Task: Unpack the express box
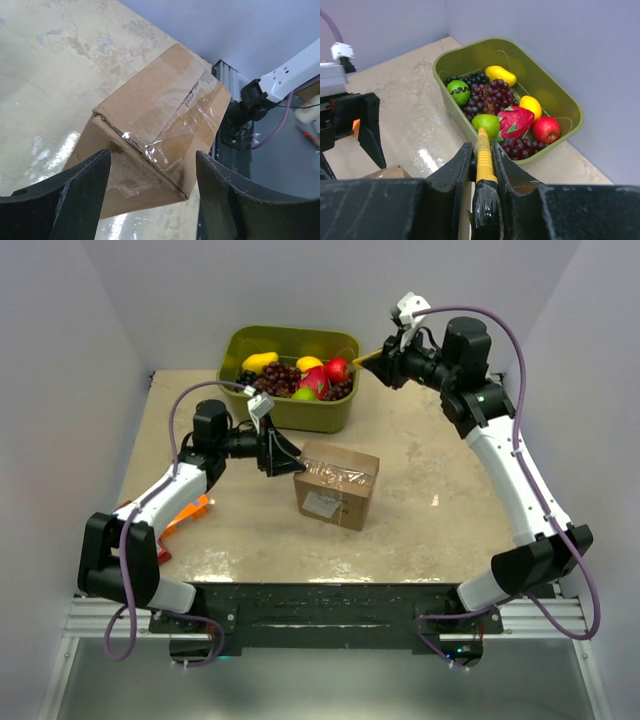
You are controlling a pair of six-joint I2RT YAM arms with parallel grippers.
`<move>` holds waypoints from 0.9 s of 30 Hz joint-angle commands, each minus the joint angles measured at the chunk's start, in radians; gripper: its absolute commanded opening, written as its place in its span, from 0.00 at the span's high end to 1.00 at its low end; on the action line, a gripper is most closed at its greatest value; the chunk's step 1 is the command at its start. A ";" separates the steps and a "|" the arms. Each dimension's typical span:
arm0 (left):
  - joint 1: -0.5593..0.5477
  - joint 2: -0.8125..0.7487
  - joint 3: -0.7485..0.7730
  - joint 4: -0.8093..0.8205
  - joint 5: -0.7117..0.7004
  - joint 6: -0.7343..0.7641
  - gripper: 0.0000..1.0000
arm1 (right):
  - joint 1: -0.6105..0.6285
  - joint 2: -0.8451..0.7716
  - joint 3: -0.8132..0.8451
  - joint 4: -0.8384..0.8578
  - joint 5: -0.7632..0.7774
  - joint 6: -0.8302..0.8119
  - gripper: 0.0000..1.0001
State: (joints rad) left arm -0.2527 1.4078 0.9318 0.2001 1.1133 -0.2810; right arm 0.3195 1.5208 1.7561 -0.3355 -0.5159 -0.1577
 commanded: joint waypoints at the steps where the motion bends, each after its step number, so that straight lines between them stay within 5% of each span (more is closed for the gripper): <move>1: 0.013 0.048 0.058 0.038 0.114 -0.103 0.28 | 0.001 -0.050 -0.029 0.043 -0.007 0.000 1.00; 12: 0.015 0.135 0.029 -0.086 0.040 -0.093 0.30 | 0.139 -0.056 -0.065 -0.059 -0.165 -0.100 1.00; 27: 0.016 0.207 -0.021 -0.110 0.028 -0.133 0.34 | 0.291 -0.122 -0.251 -0.033 -0.061 -0.123 1.00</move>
State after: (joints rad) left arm -0.2348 1.5642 0.9672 0.1699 1.2018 -0.4362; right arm 0.5739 1.4658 1.5341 -0.4049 -0.6392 -0.2802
